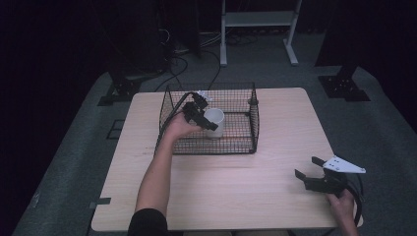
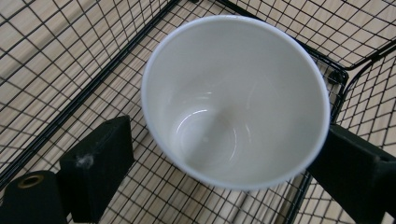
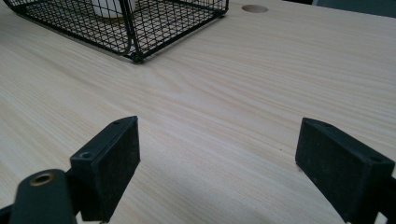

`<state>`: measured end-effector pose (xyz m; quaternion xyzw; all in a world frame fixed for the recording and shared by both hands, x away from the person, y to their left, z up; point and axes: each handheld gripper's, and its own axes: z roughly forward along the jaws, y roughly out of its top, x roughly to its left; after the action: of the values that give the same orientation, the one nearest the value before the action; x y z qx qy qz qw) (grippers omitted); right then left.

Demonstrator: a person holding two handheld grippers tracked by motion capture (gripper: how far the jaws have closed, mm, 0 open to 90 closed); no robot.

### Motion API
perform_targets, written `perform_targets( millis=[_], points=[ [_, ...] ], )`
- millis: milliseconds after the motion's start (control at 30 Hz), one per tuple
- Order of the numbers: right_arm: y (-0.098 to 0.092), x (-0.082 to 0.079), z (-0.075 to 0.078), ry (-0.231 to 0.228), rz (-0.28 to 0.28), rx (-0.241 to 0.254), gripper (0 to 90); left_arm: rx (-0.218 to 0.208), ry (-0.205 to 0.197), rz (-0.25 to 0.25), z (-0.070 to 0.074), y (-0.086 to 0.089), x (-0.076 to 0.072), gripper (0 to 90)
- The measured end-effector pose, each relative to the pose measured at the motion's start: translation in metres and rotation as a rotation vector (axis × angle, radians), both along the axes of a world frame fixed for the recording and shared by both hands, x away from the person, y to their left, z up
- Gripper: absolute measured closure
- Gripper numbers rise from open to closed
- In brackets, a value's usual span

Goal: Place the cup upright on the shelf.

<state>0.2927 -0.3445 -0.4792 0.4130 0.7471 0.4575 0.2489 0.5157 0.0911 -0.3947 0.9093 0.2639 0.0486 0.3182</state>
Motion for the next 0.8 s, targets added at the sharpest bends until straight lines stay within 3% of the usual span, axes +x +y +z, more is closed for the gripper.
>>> perform_targets(
  millis=[400,600,800],
  points=[
    [0.000,0.000,0.000,0.000,0.001,-0.002,13.1,-0.009,-0.056,0.022,0.019,0.011,-0.015,8.8],
    [0.000,0.000,0.000,0.001,0.001,-0.003,13.1,0.005,-0.057,0.026,0.024,0.016,-0.023,8.8],
    [0.000,0.000,0.000,0.002,0.000,-0.001,13.1,-0.022,-0.075,0.033,0.033,0.023,-0.033,9.0]
  ],
)
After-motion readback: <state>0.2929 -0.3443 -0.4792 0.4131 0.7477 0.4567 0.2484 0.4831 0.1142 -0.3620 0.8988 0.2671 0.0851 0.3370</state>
